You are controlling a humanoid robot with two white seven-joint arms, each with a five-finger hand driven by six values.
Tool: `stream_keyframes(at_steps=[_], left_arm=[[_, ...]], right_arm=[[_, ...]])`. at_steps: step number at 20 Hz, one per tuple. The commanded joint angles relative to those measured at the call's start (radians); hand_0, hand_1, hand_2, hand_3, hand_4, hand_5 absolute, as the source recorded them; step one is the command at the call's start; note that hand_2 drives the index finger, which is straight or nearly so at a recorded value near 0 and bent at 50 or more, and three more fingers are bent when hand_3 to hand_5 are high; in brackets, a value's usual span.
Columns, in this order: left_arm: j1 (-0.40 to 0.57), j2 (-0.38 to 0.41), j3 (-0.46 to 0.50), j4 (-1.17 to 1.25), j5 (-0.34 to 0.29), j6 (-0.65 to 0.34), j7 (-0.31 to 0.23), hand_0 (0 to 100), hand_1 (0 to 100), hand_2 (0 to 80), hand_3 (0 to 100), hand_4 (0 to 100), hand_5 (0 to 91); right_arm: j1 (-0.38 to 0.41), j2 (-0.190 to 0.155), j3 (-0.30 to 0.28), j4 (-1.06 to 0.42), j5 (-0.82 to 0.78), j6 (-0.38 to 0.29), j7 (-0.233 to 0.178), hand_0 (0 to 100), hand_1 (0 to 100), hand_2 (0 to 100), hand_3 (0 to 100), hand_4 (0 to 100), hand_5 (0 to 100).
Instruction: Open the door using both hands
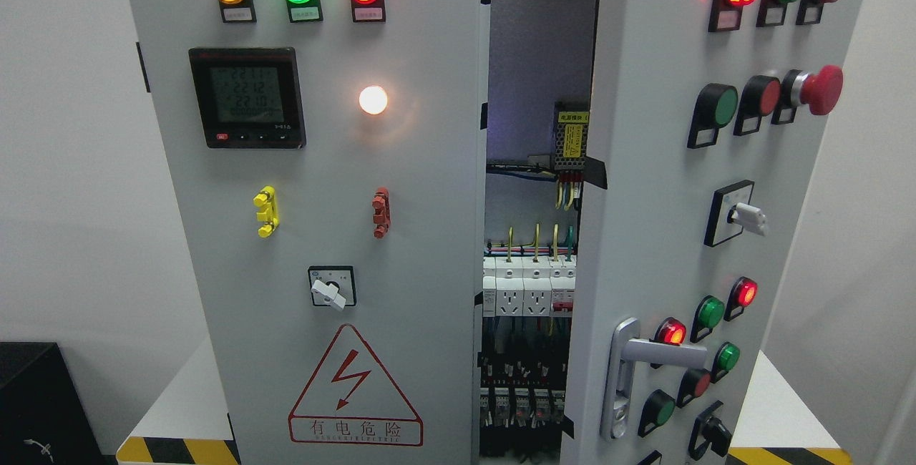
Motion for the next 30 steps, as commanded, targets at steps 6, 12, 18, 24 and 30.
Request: stream_keyframes(at_steps=[6,12,18,24,30], left_arm=[[-0.021,0.002,0.028,0.002,0.002,0.000,-0.005,0,0,0.0,0,0,0.0],[0.291,0.517,0.058,-0.820,0.577,-0.057,-0.677,0,0,0.0,0,0,0.0],[0.866,1.395,0.567,-1.006,1.837,-0.037,-0.957,0,0,0.0,0,0,0.0],[0.633,1.566,0.694,-0.882,1.711,0.049,-1.042,0,0,0.0,0,0,0.0],[-0.307,1.575,-0.132,-1.142,1.548,0.199,-1.042,0,0,0.0,0,0,0.0]], right_arm=[[0.000,0.000,-0.034,0.000,0.000,0.001,-0.001,0,0,0,0,0,0],[0.000,0.000,-0.034,0.000,0.000,0.000,-0.001,0,0,0,0,0,0],[0.000,0.000,-0.034,0.000,0.000,0.000,-0.001,0,0,0,0,0,0],[0.000,0.000,-0.034,0.000,0.000,0.001,-0.001,0,0,0,0,0,0],[0.000,0.000,-0.034,0.000,0.000,0.000,-0.001,0,0,0,0,0,0]])
